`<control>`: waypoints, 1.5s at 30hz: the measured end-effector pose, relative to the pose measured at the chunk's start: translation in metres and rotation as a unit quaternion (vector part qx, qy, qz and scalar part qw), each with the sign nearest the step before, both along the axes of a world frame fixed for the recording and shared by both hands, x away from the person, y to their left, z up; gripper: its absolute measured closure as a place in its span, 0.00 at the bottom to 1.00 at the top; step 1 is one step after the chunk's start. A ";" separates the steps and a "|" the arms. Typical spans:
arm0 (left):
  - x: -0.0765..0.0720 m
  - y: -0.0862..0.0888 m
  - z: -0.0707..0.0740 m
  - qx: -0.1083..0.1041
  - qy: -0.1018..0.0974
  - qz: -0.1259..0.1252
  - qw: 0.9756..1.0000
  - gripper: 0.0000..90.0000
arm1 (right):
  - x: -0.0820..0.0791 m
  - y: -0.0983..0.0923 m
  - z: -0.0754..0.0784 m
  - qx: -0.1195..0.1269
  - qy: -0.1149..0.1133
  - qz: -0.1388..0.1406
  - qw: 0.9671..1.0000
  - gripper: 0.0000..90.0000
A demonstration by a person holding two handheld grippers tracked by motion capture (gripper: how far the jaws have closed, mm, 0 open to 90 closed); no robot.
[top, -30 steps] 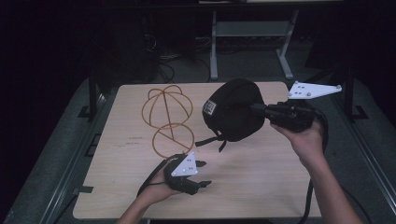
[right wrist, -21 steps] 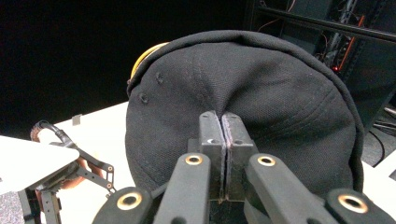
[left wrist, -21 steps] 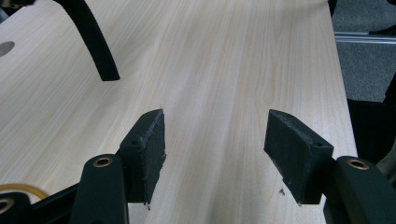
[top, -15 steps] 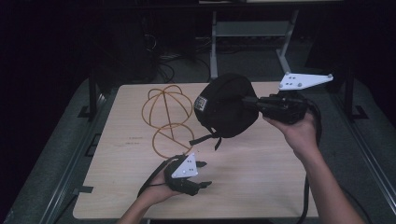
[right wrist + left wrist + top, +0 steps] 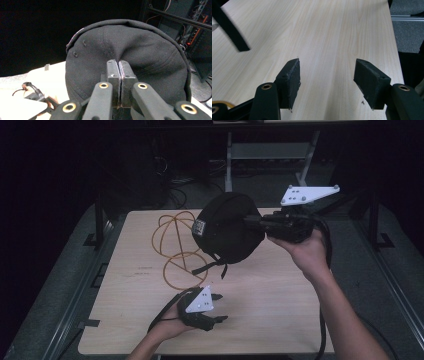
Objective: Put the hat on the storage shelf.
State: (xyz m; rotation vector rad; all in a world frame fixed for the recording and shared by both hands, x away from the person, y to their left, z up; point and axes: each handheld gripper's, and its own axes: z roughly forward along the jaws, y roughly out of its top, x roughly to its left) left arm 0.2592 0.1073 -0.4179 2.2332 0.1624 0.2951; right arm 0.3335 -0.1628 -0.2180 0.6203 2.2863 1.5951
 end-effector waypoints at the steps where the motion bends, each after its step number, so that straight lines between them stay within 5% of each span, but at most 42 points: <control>1: 0.000 -0.001 -0.001 -0.001 0.002 -0.002 1.000 0.42 | 0.001 0.002 0.001 0.000 0.000 0.002 1.000 0.99; 33: 0.001 0.003 0.003 -0.018 -0.001 0.000 1.000 0.41 | 0.032 0.073 0.034 -0.017 0.006 0.056 0.998 0.99; 45: 0.002 0.004 0.004 -0.022 -0.007 -0.001 1.000 0.42 | 0.055 0.106 0.041 -0.037 0.027 0.067 0.997 0.99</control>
